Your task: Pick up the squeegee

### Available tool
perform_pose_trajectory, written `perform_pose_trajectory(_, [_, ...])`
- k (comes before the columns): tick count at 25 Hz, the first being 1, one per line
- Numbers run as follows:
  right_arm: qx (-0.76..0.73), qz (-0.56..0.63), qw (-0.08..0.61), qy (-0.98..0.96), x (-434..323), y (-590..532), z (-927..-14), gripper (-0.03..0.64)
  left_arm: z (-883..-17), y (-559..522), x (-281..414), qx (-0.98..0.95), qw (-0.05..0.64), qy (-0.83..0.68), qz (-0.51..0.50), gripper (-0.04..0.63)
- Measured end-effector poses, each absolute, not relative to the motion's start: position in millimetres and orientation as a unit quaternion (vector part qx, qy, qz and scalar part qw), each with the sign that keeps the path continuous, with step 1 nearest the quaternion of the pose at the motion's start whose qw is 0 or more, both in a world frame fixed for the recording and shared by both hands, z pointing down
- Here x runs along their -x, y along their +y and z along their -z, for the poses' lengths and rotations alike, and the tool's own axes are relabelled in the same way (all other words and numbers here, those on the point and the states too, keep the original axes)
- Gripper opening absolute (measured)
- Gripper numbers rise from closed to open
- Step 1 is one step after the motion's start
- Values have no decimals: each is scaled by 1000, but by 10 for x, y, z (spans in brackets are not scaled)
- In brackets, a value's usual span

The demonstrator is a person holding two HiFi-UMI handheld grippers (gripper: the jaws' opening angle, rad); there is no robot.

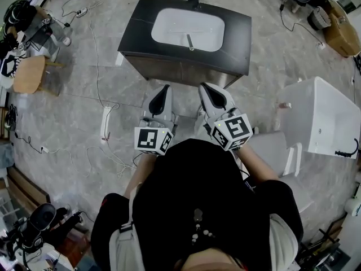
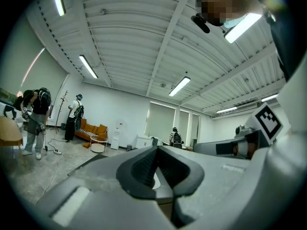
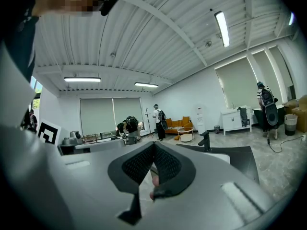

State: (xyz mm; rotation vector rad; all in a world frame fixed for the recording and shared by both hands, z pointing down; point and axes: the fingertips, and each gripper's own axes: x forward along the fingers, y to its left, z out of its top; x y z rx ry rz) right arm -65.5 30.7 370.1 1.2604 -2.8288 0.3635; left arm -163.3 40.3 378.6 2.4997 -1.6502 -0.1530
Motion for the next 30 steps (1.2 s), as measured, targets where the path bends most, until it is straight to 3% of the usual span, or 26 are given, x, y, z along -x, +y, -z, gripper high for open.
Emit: perform_pose_trajectory(30, [-328, -121, 20, -937, -141, -1862, -3644, 3, -3768, -1726, 838, -778, 79, -621, 47, 2])
